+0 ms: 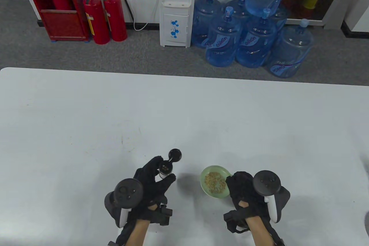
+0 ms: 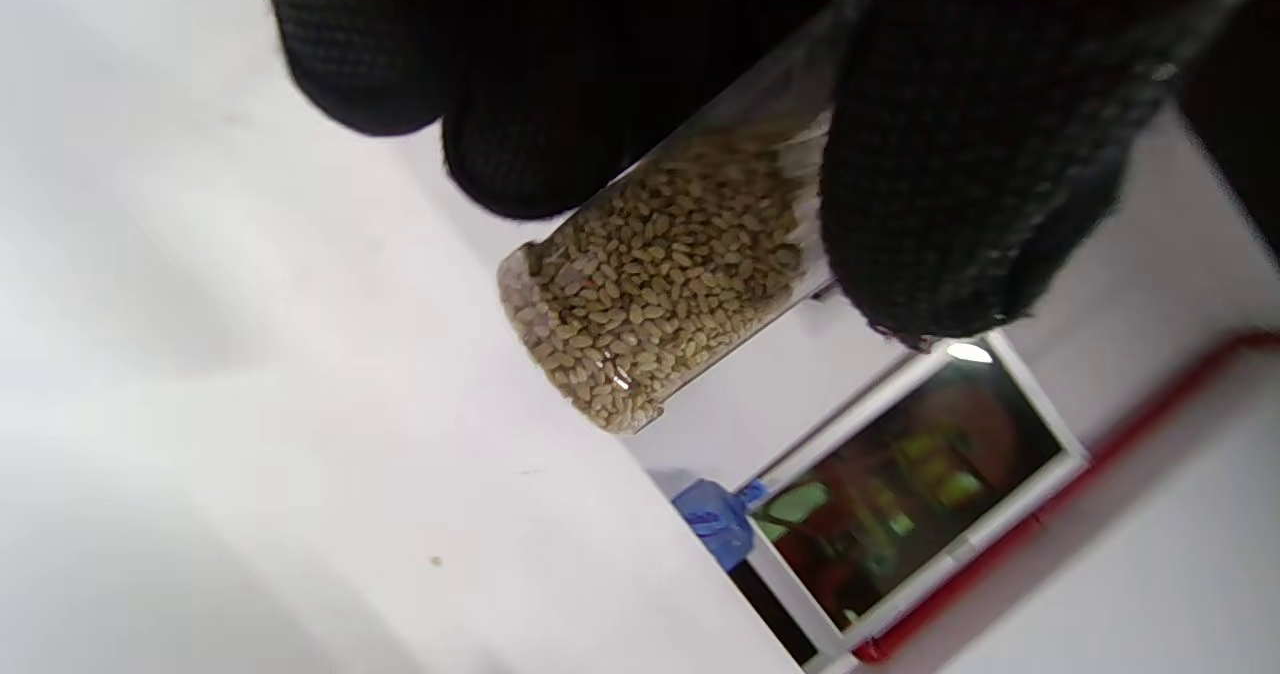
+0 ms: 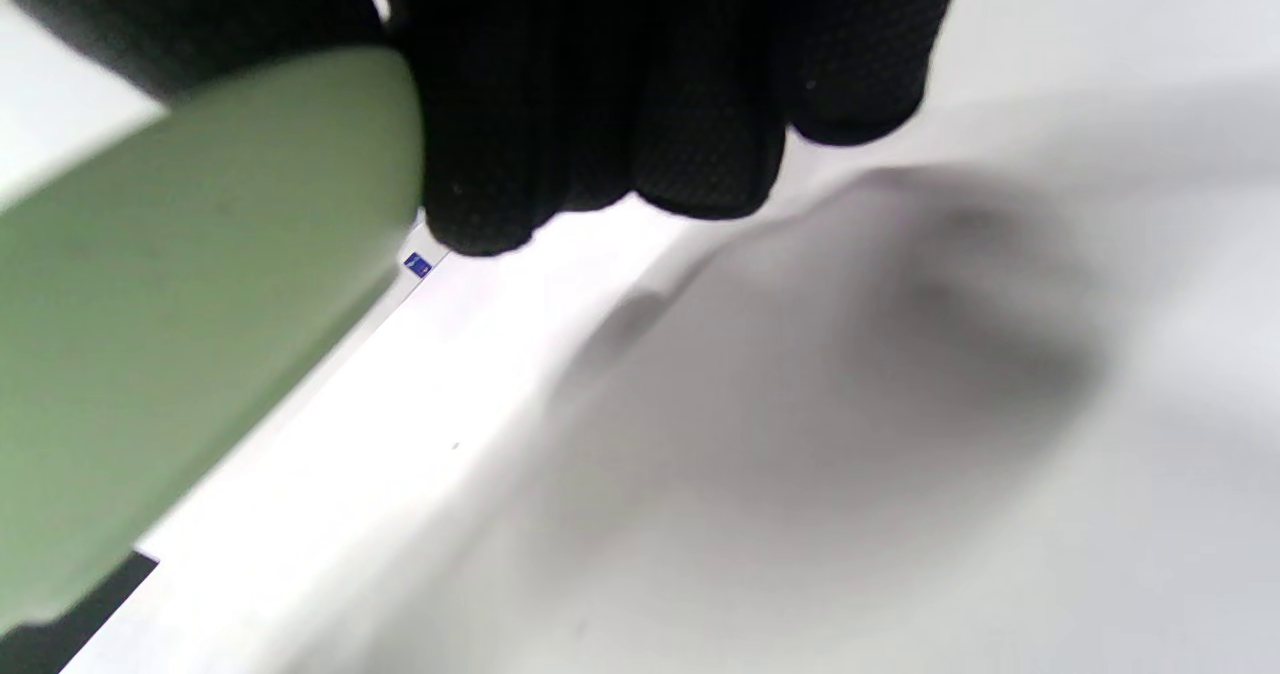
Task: Hold seasoning dish and receive white sesame seeds shaken from seasoning bottle
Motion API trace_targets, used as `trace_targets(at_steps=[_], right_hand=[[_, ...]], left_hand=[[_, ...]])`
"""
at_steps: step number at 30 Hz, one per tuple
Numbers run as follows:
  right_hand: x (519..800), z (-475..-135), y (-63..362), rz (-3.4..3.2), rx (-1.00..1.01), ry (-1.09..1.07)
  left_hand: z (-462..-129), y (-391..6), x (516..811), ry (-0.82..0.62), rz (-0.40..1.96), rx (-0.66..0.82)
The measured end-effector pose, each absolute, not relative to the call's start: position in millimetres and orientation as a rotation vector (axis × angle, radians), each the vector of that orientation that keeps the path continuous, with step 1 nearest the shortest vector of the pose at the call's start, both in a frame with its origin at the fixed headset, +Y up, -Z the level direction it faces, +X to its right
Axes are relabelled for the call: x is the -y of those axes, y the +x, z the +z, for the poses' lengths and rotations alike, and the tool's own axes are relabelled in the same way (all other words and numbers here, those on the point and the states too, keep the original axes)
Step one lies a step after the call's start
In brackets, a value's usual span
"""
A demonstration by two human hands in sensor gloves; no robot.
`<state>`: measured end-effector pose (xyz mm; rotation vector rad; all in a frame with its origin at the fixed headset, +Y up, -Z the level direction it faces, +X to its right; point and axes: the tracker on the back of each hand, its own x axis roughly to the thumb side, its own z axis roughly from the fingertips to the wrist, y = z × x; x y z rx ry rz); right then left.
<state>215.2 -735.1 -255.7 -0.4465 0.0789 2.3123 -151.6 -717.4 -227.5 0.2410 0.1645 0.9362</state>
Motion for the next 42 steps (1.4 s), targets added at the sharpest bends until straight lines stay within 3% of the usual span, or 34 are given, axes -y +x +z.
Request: trace_targets(at_steps=[6, 15, 22, 28, 37, 42], right_hand=[[736.7, -261.1, 226.1, 2.287, -0.07, -0.505], [737.4, -265.1, 229.3, 2.29, -0.071, -0.523], [739.3, -267.1, 228.8, 2.305, -0.08, -0.533], [735.2, -264.1, 233.5, 2.287, -0.052, -0.535], [731.8, -259.4, 242.9, 2.254, -0.02, -0.561], [732.3, -259.7, 242.7, 2.283, -0.006, -0.575]], left_hand=[[-252.0, -166.9, 726.7, 0.183, 0.867, -0.339], [-290.7, -161.5, 737.5, 0.074, 0.704, -0.422], [-294.0, -164.3, 746.9, -0.009, 0.811, -0.426], [-271.9, -163.7, 739.5, 0.052, 0.835, -0.351], [-204.9, -162.1, 713.1, 0.169, 0.831, -0.213], [-195.6, -171.7, 721.7, 0.276, 0.82, -0.229]])
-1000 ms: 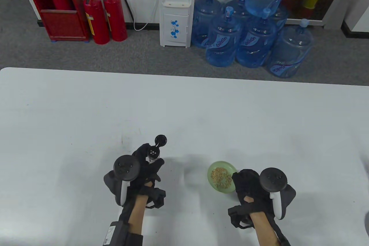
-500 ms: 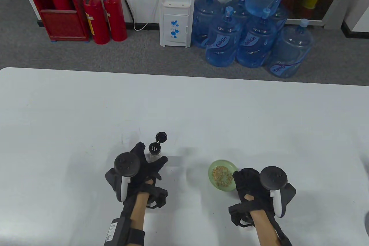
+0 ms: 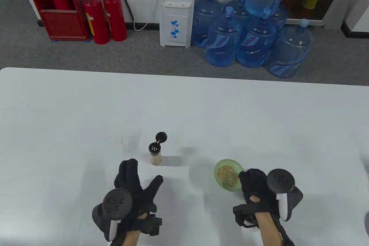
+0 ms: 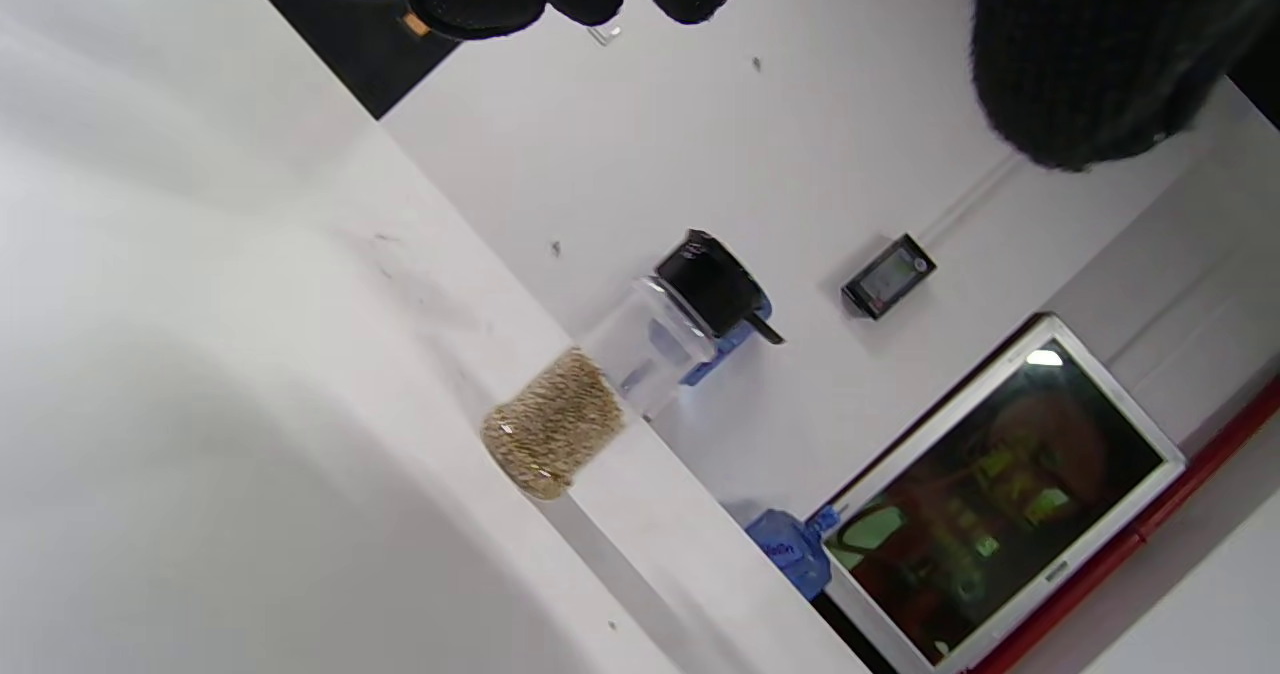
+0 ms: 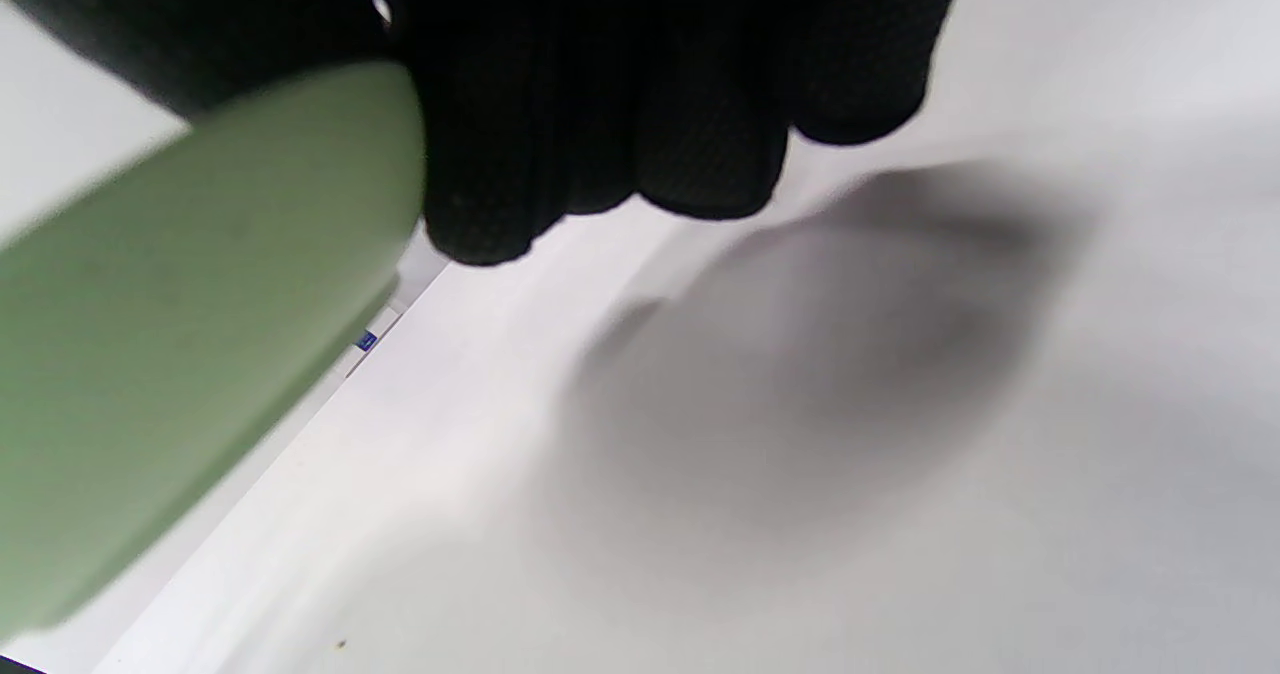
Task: Hold seasoning dish and receive white sesame seeds shaken from seasoning bottle
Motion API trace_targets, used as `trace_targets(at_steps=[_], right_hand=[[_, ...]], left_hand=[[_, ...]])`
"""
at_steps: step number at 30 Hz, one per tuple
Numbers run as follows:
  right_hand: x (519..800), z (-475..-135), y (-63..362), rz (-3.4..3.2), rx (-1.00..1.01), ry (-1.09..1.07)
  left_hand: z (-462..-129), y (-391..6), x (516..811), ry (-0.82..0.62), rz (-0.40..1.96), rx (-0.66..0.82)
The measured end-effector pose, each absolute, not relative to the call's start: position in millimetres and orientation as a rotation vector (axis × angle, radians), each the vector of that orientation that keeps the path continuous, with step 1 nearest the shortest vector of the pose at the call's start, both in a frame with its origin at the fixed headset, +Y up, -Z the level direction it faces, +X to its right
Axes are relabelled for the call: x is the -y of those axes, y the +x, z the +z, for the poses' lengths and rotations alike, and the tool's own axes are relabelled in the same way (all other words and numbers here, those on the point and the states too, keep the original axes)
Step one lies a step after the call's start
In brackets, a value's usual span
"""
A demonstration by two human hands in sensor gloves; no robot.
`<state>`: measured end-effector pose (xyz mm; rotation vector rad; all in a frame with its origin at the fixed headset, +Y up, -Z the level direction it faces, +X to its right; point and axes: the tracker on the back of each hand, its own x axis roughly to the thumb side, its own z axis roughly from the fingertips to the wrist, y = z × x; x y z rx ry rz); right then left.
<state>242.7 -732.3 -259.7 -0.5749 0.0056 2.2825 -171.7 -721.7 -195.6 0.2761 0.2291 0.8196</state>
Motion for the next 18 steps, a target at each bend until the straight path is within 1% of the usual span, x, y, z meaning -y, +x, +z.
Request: trace_targets(at_steps=[2, 5, 8, 13, 18], right_hand=[[732.3, -260.2, 242.2, 2.286, 0.001, -0.578], [729.6, -260.8, 241.3, 2.287, 0.025, -0.576], [722.9, -269.1, 238.7, 2.299, 0.057, -0.595], [714.5, -297.9, 227.3, 2.426, 0.086, -0.663], [722.8, -323.9, 216.0, 2.498, 0.041, -0.733]], left_hand=[[-197.4, -174.2, 724.7, 0.23, 0.878, -0.226], [-198.3, -179.2, 725.0, 0.261, 0.855, -0.253], [-200.4, -185.8, 726.9, 0.277, 0.825, -0.287], [-199.7, -192.2, 730.5, 0.268, 0.935, -0.313], [-197.9, -193.0, 731.2, 0.273, 0.963, -0.318]])
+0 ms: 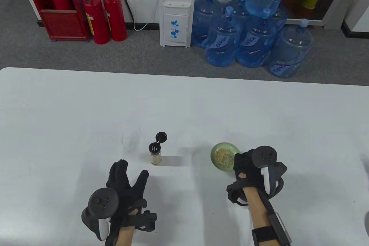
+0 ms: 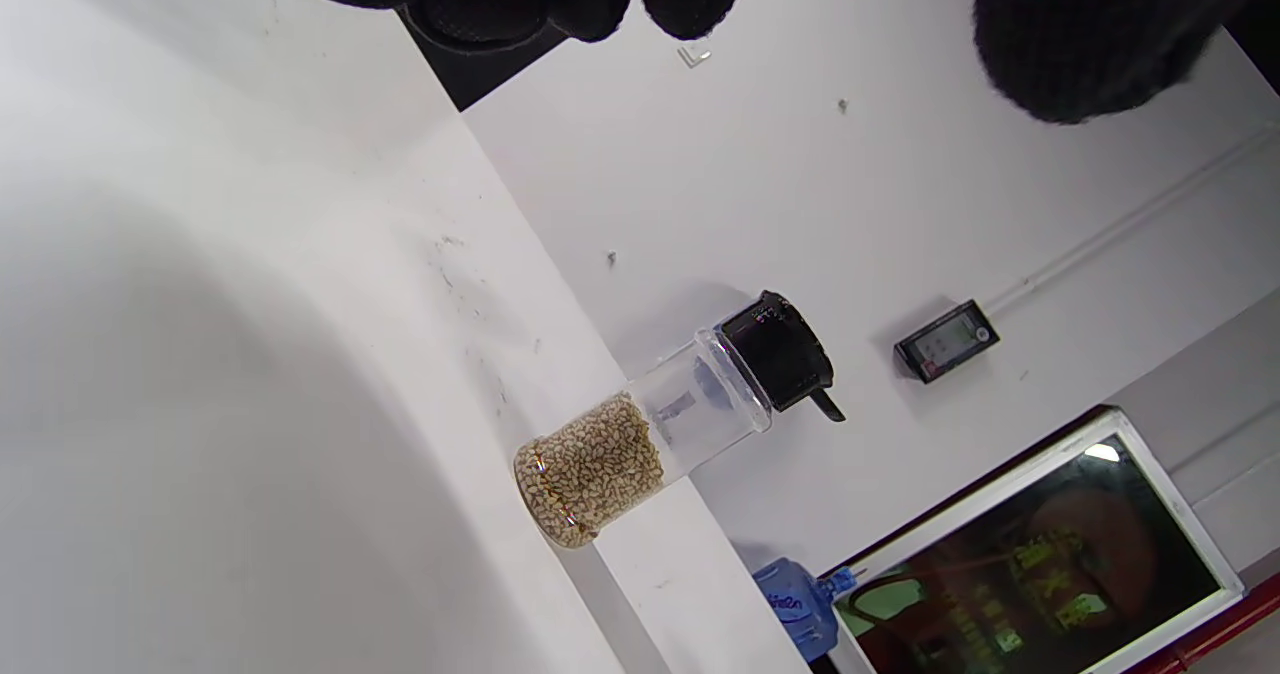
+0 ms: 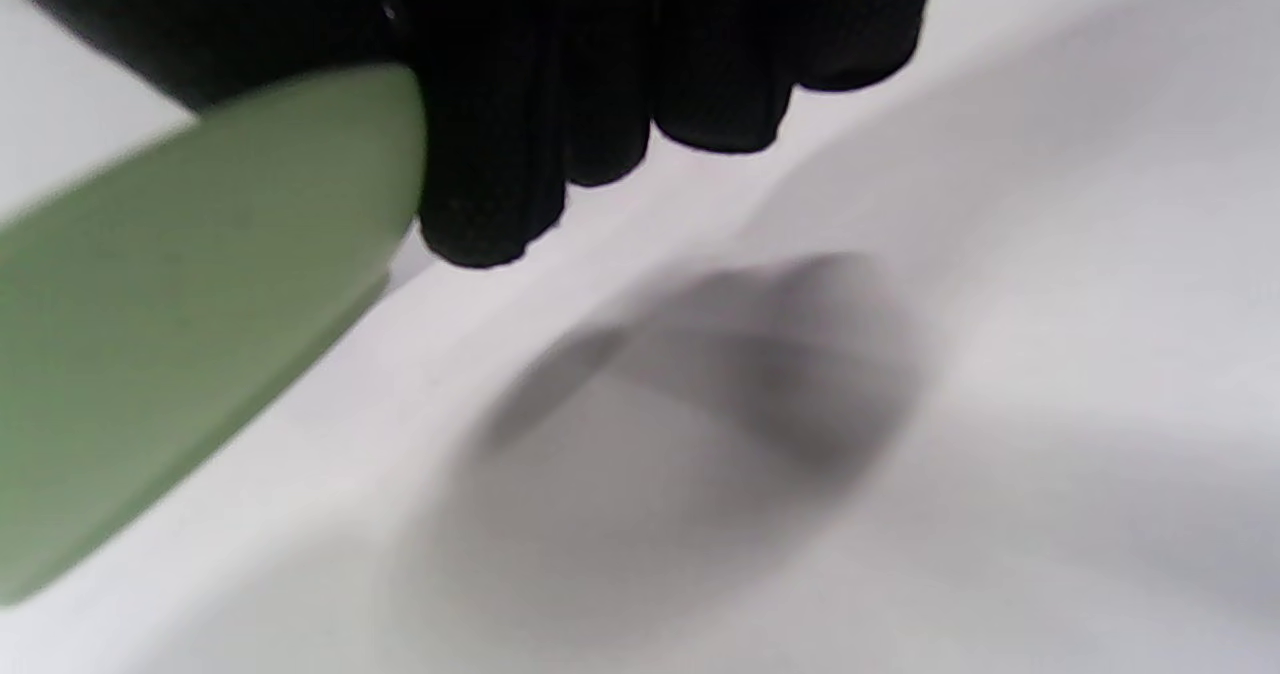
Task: Hold seasoning dish and receive white sesame seeds shaken from seasoning bottle
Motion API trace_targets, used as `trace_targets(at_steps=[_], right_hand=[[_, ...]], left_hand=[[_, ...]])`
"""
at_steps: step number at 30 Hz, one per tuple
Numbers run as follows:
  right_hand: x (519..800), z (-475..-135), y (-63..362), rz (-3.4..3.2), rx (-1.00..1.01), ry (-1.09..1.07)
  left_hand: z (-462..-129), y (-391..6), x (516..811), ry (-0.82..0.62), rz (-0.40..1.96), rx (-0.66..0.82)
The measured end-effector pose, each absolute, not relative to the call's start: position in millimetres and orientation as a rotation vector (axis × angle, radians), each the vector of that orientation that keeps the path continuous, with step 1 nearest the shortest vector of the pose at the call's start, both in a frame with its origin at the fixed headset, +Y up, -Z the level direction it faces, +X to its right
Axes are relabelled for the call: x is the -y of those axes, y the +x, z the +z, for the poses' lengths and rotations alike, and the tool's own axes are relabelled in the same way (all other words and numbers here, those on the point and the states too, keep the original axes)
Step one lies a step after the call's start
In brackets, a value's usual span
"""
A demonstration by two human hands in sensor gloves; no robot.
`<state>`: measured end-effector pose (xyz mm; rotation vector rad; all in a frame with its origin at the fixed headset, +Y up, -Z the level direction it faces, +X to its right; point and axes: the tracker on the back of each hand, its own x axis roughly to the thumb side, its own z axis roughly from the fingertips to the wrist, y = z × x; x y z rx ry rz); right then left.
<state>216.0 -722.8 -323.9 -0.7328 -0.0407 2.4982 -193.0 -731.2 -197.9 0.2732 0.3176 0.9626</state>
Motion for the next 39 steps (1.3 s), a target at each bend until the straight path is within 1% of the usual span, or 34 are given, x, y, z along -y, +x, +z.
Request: trace_targets(at_steps=[4, 8, 14, 16, 20, 23, 26, 29, 32, 33, 39], right_hand=[[734.9, -336.0, 210.4, 2.571, 0.006, -0.802], [745.7, -339.1, 206.9, 2.615, -0.017, -0.827], [745.4, -337.1, 206.5, 2.629, -0.055, -0.825], [745.3, -334.2, 209.4, 2.601, -0.034, -0.803], [738.1, -320.1, 218.1, 2.589, 0.059, -0.72], [724.3, -303.2, 220.1, 2.533, 0.1, -0.602], [709.6, -277.7, 217.7, 2.535, 0.139, -0.438], [709.8, -249.5, 220.7, 2.623, 0.149, -0.328], [719.6, -236.3, 229.5, 2.685, 0.154, -0.309], [722.8, -234.3, 235.2, 2.722, 0.201, -0.318], [720.9, -230.4, 241.1, 2.719, 0.228, -0.334]], left_hand=[[-197.5, -191.4, 730.8, 0.269, 0.954, -0.312], [-197.9, -191.5, 731.2, 0.267, 0.955, -0.311], [-196.6, -191.8, 730.2, 0.267, 0.962, -0.317], [-196.6, -191.9, 730.2, 0.266, 0.963, -0.317], [-197.2, -191.3, 729.9, 0.261, 0.951, -0.31], [-197.6, -191.4, 730.0, 0.26, 0.944, -0.308], [-197.2, -192.2, 729.9, 0.261, 0.937, -0.308], [-197.0, -193.0, 729.8, 0.259, 0.933, -0.312], [-197.0, -193.0, 730.3, 0.249, 0.934, -0.314], [-196.6, -192.8, 730.5, 0.245, 0.935, -0.315], [-195.9, -191.8, 730.4, 0.233, 0.905, -0.304]])
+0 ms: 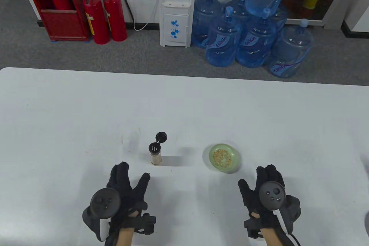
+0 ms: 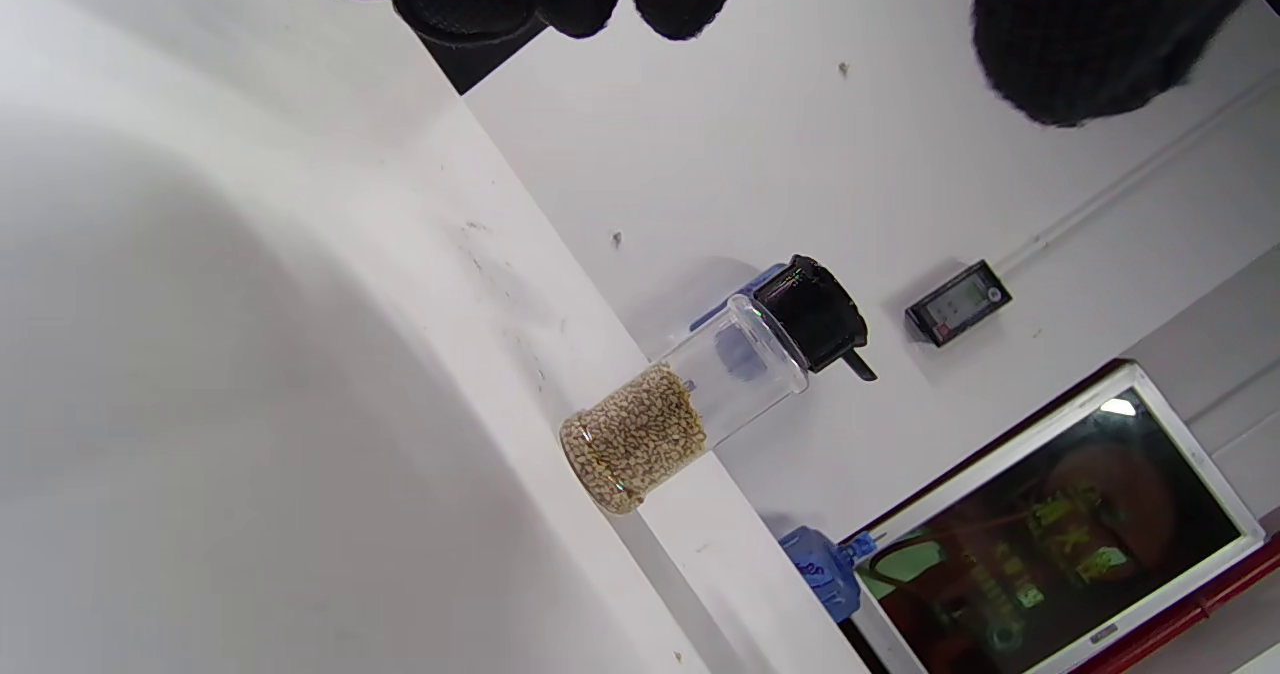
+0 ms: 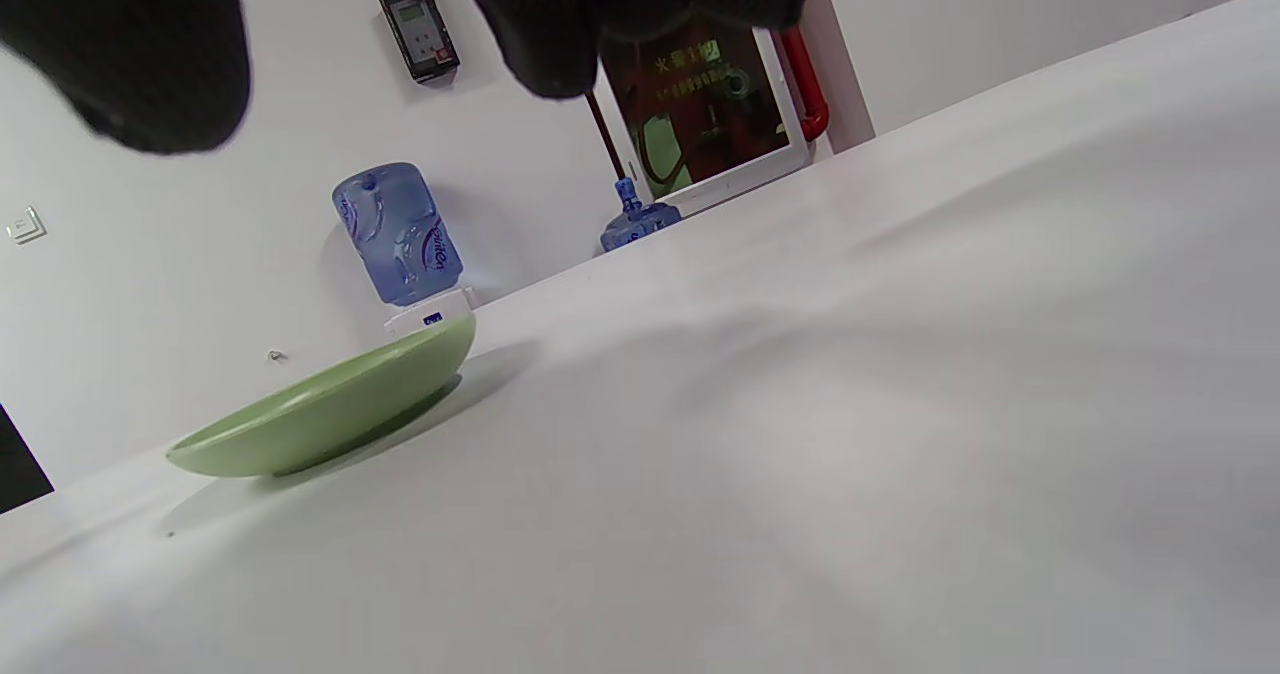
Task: Hold seasoning dish and receive white sesame seeds shaken from seasoning bottle
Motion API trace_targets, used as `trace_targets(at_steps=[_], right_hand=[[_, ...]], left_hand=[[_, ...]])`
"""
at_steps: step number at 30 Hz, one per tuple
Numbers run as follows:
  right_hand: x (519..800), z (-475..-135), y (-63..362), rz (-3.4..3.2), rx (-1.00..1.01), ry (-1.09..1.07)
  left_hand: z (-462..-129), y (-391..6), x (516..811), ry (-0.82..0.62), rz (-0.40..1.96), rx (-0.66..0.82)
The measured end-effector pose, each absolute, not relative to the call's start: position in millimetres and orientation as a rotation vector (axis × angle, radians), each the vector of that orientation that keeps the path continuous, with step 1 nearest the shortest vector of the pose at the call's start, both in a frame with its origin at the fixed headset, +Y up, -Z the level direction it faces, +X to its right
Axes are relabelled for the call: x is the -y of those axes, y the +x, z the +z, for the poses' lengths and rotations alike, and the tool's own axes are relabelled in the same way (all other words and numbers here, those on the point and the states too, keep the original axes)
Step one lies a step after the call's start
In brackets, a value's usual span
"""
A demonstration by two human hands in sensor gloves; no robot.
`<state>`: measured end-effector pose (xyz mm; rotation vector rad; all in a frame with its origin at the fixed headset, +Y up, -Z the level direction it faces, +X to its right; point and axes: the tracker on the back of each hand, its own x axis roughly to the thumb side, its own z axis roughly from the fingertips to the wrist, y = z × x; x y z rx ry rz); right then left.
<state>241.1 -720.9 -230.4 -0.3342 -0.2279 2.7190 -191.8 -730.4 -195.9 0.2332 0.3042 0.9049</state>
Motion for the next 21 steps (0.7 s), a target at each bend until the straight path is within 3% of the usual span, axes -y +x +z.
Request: trace_targets(at_steps=[5, 21], right_hand=[[718.6, -224.5, 240.2, 2.762, 0.188, -0.253], [725.4, -227.5, 240.5, 2.799, 0.17, -0.28]], left_hand=[[-194.9, -194.9, 731.6, 0.222, 0.948, -0.314], [-196.7, -193.6, 732.7, 0.213, 0.927, -0.315]])
